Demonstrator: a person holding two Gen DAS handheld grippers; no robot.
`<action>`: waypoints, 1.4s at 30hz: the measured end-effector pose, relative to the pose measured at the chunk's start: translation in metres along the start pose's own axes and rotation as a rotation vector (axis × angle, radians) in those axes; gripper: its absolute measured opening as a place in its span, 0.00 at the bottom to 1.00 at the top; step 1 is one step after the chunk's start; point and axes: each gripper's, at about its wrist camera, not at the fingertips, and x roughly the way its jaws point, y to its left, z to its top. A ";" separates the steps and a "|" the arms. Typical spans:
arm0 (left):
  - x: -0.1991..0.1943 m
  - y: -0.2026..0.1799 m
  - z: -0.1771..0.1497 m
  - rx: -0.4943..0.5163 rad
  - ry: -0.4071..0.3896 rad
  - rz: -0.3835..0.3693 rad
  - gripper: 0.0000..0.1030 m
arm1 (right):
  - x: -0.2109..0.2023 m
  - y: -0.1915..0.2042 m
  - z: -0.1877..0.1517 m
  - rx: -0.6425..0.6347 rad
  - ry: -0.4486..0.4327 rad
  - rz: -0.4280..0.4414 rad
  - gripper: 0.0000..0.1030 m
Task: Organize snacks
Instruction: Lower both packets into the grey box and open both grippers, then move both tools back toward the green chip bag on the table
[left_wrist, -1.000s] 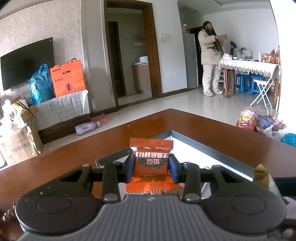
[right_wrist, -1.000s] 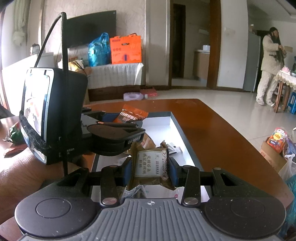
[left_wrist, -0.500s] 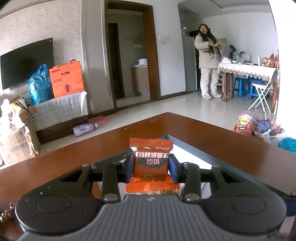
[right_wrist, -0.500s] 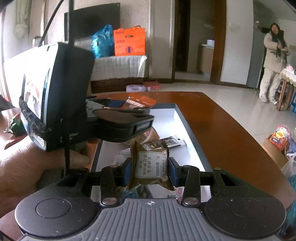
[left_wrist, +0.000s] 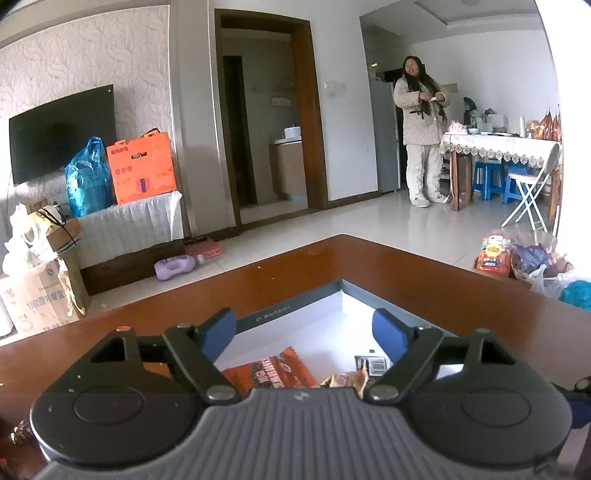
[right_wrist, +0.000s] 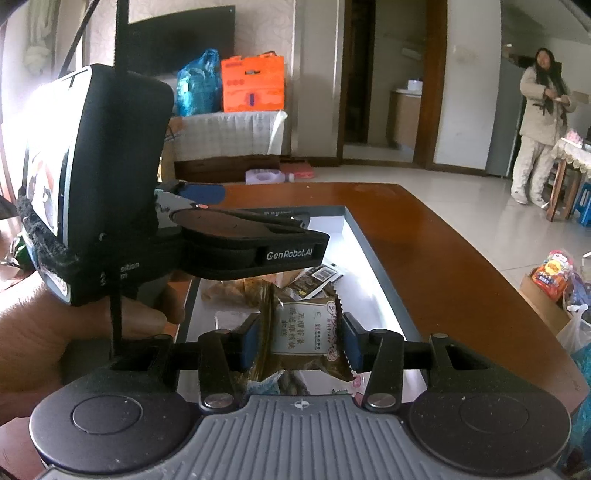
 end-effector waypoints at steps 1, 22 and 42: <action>-0.002 0.001 0.000 -0.003 -0.002 0.001 0.80 | -0.001 0.001 0.000 -0.001 -0.004 -0.001 0.48; -0.107 0.109 0.007 -0.131 -0.027 0.109 0.80 | -0.035 0.041 0.001 -0.116 -0.188 -0.047 0.75; -0.239 0.353 -0.116 -0.117 0.104 0.232 0.80 | 0.036 0.231 0.050 -0.255 -0.091 0.338 0.65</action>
